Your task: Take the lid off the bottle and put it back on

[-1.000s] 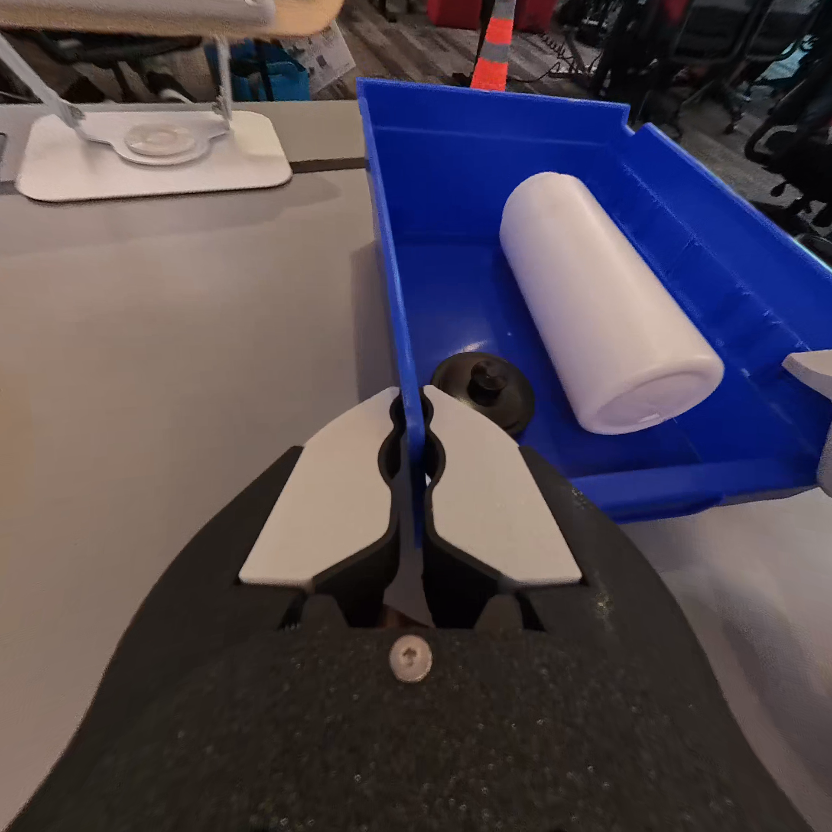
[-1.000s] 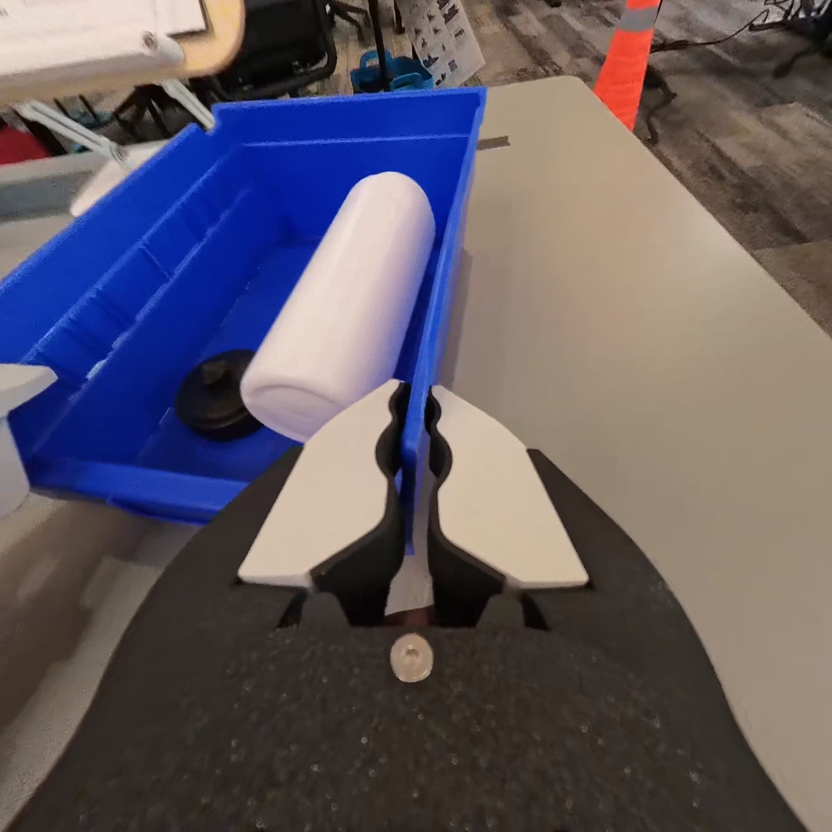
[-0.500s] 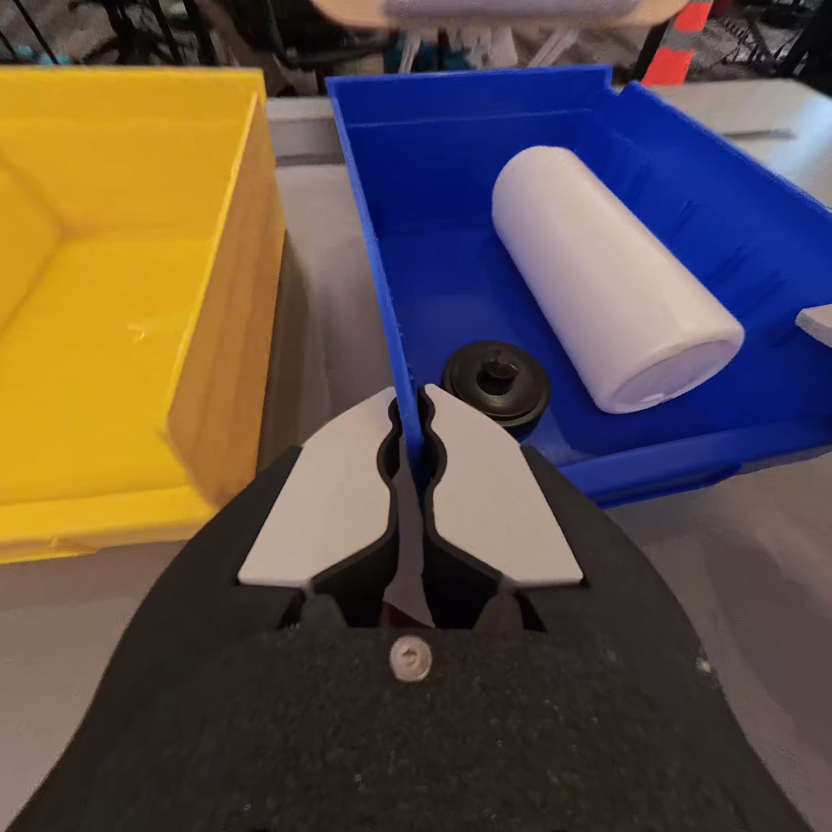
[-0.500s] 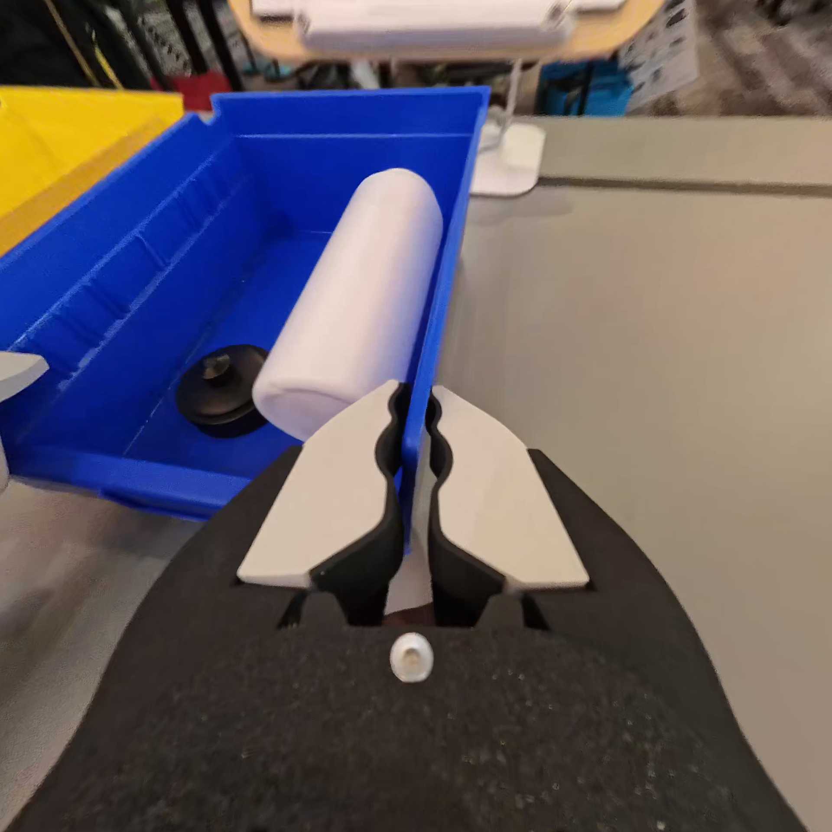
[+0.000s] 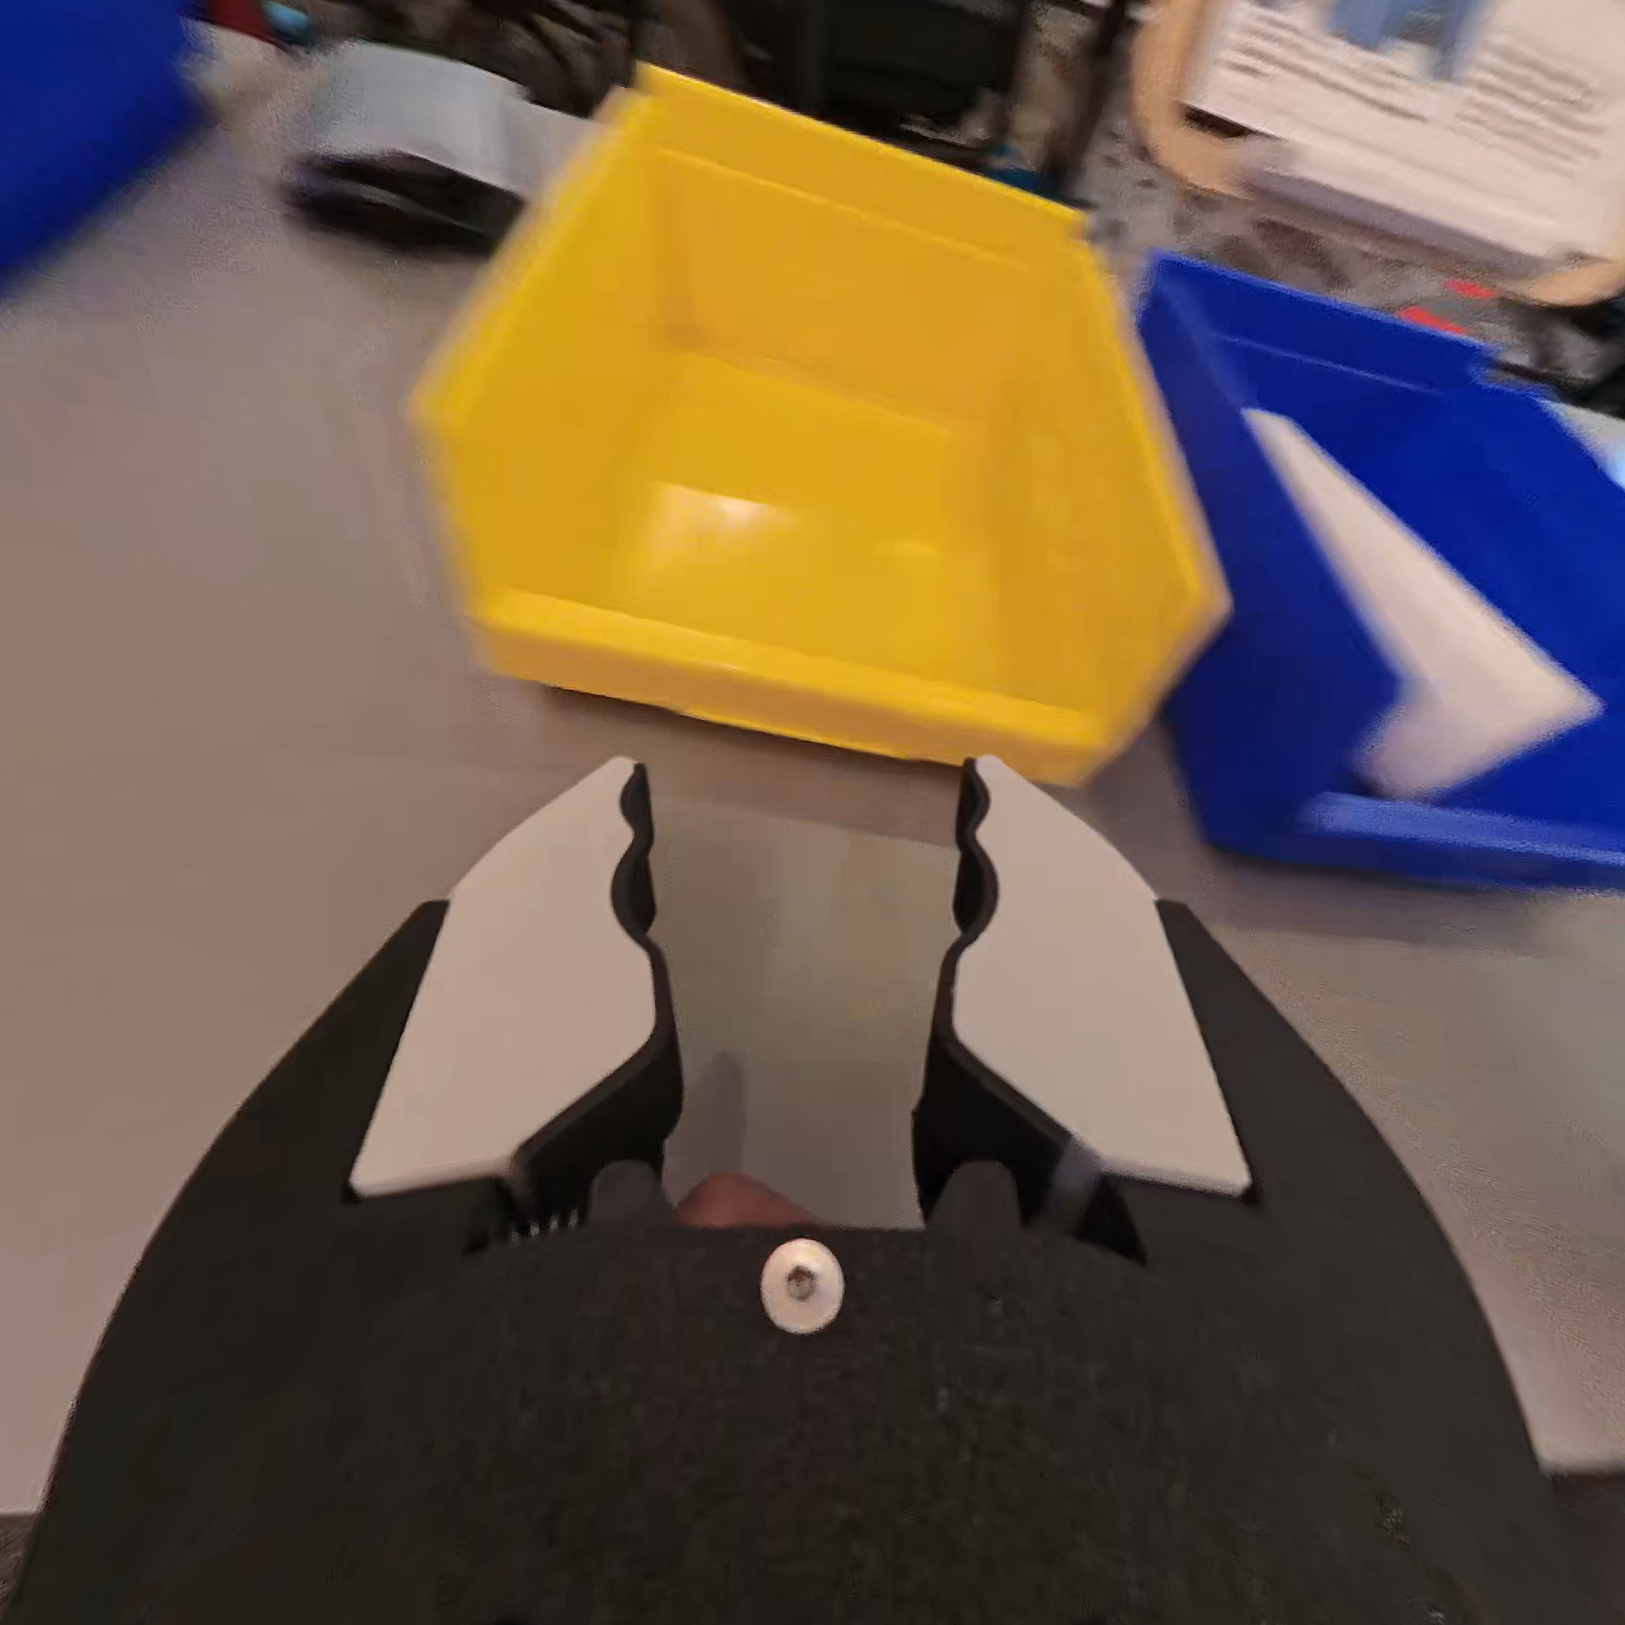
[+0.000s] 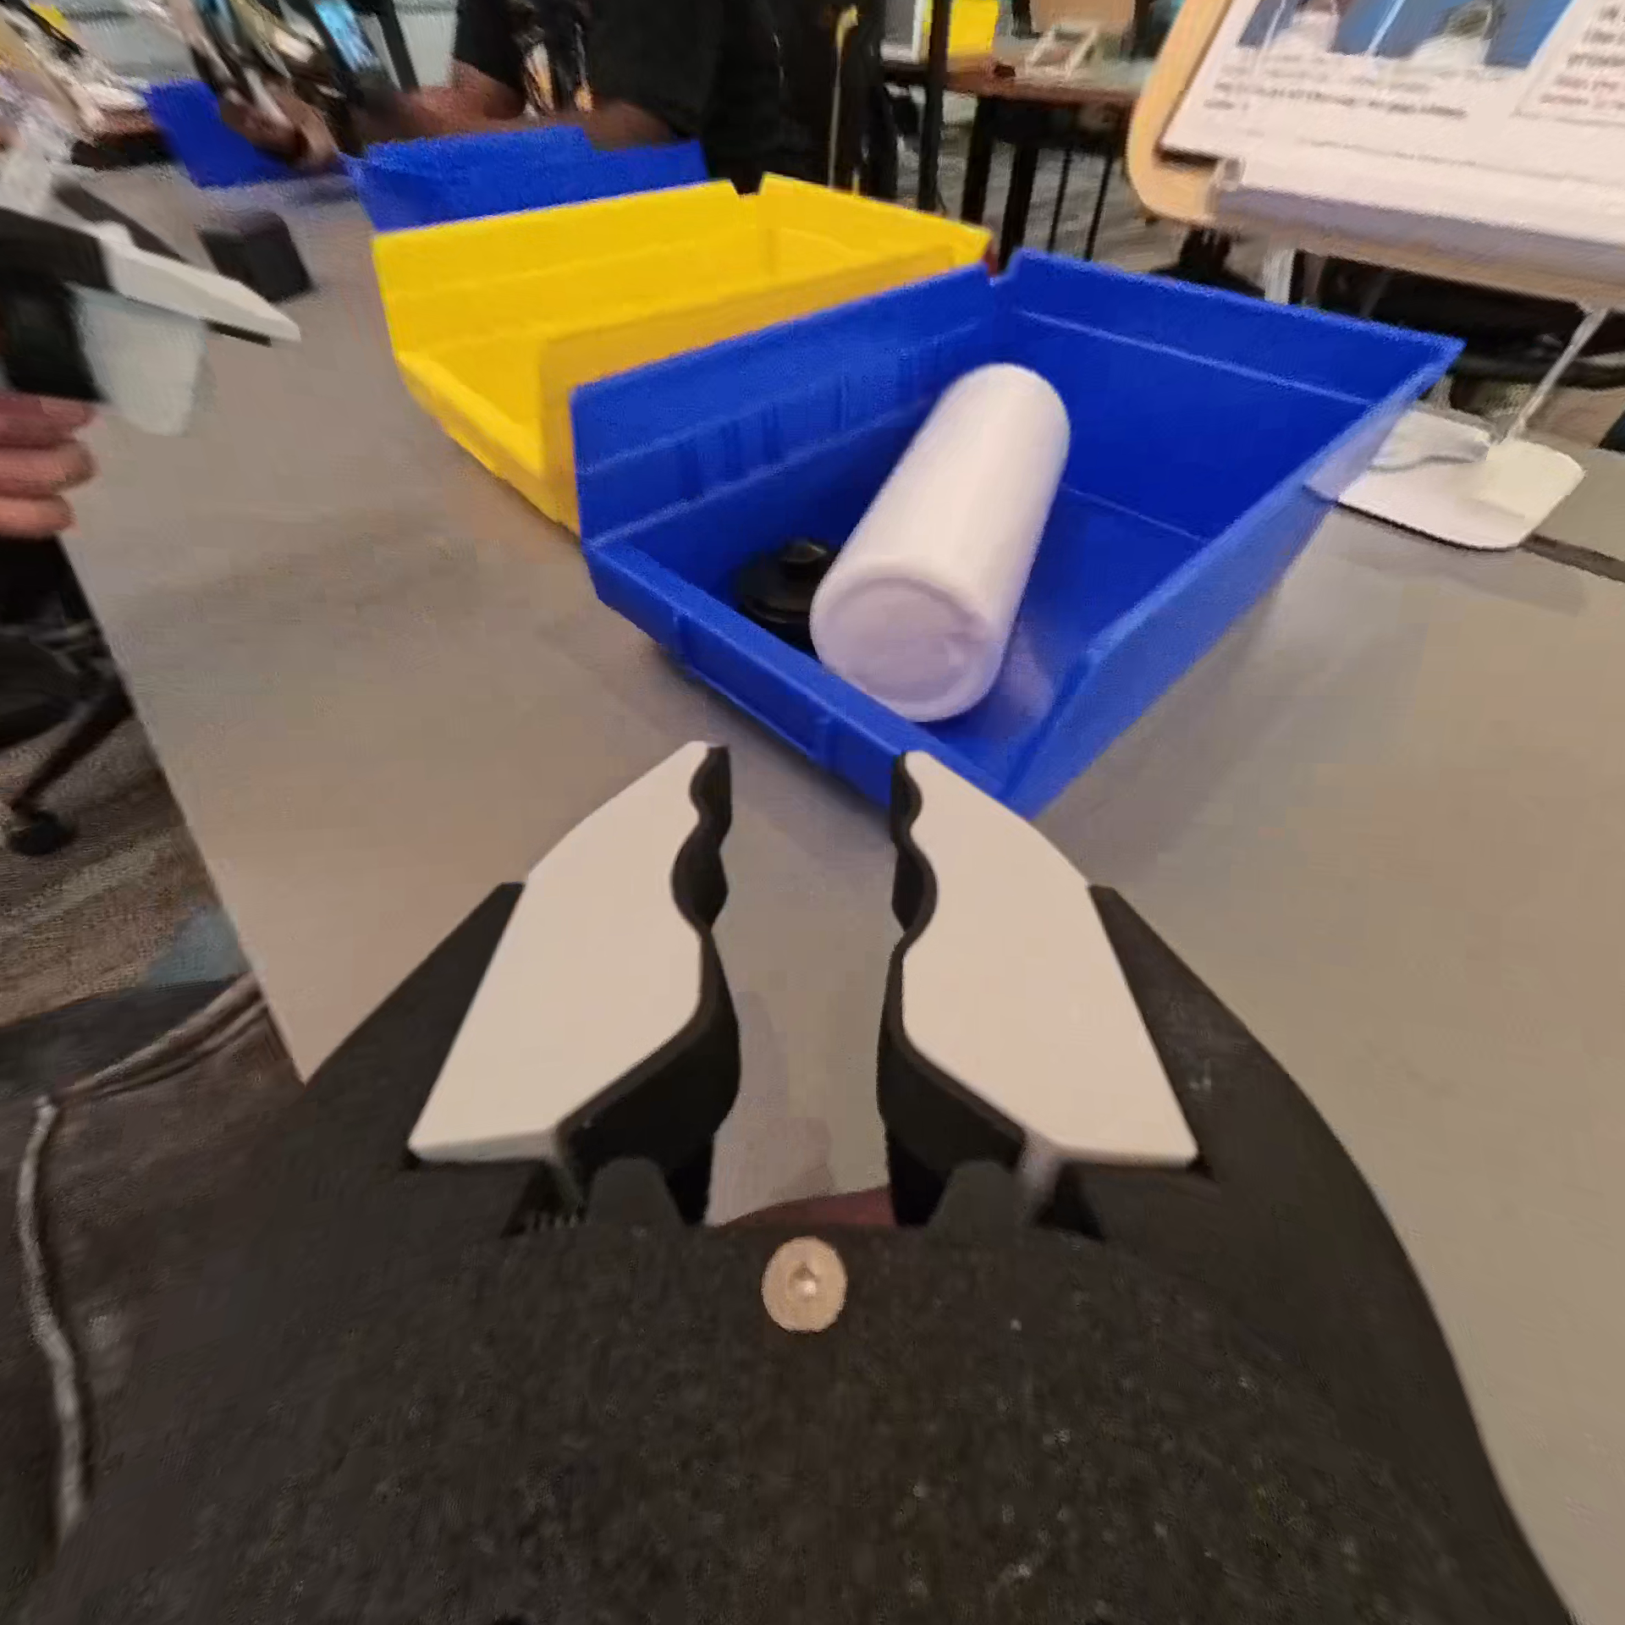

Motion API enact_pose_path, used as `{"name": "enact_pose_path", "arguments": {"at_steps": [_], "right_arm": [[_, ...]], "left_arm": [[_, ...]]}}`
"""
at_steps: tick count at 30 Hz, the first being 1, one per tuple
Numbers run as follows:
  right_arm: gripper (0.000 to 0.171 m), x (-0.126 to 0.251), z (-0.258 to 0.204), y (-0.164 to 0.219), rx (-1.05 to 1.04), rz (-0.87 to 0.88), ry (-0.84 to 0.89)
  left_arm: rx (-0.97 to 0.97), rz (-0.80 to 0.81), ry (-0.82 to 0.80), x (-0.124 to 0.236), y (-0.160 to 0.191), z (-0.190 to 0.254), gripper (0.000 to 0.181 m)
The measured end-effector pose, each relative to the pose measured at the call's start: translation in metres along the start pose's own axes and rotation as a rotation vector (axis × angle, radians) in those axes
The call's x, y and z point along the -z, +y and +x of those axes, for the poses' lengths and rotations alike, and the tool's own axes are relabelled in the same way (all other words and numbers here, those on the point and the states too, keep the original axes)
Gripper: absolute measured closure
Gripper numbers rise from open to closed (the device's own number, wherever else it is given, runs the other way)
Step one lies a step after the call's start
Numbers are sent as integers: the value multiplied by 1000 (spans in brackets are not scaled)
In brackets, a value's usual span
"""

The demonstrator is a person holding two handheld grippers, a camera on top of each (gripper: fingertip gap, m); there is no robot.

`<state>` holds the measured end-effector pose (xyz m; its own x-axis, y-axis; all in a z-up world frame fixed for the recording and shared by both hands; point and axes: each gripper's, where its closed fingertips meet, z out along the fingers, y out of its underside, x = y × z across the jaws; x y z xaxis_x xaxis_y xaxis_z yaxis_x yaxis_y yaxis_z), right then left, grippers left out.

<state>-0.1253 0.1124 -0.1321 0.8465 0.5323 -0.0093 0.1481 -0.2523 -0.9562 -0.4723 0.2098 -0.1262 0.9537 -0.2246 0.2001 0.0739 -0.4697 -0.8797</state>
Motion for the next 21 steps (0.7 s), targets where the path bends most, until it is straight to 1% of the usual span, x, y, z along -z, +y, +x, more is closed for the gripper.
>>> {"name": "enact_pose_path", "arguments": {"at_steps": [2, 3, 4, 5, 6, 8, 9, 10, 11, 12, 13, 15, 17, 18, 19, 21], "right_arm": [[140, 3, -18, -10, 7, 55, -35], [140, -1, -32, -13, 8, 59, -80], [139, -4, -45, -13, 6, 51, -130], [139, -8, -58, -13, 4, 39, -172], [139, -12, -69, -12, 8, 26, -205], [139, -19, -92, -7, 37, -1, -276], [139, -21, -102, -3, 52, -16, -301], [138, -24, -111, 0, 61, -28, -316], [138, -27, -114, 3, 63, -36, -328], [138, -26, -123, 6, 56, -52, -320], [137, -27, -127, 9, 59, -68, -316], [137, -32, -127, 13, 82, -97, -270], [137, -44, -121, 16, 101, -133, -173], [141, -53, -116, 15, 90, -146, -104], [140, -63, -115, 13, 78, -167, -50], [130, -86, -124, 7, 60, -204, -14]], "left_arm": [[2, -15, -41, -14, -12, -52, 115], [11, -31, -27, -24, -17, -65, 115], [11, -27, 14, -35, -25, -68, 120], [-2, -11, 45, -45, -34, -68, 130], [-17, 7, 27, -57, -43, -73, 136], [-59, -3, -14, -83, -53, -80, 135], [-77, -41, -20, -97, -51, -82, 136], [-91, -92, -29, -109, -43, -84, 144], [-100, -131, -19, -115, -34, -83, 175], [-81, -121, -10, -114, -32, -80, 178], [-76, -116, -25, -109, -30, -78, 178], [-107, -116, -85, -90, -20, -76, 180], [-72, -112, -115, -66, -6, -70, 179], [-35, -114, -135, -52, 1, -69, 178], [7, -115, -163, -39, 7, -70, 179], [70, -111, -177, -13, 18, -68, 178]]}}
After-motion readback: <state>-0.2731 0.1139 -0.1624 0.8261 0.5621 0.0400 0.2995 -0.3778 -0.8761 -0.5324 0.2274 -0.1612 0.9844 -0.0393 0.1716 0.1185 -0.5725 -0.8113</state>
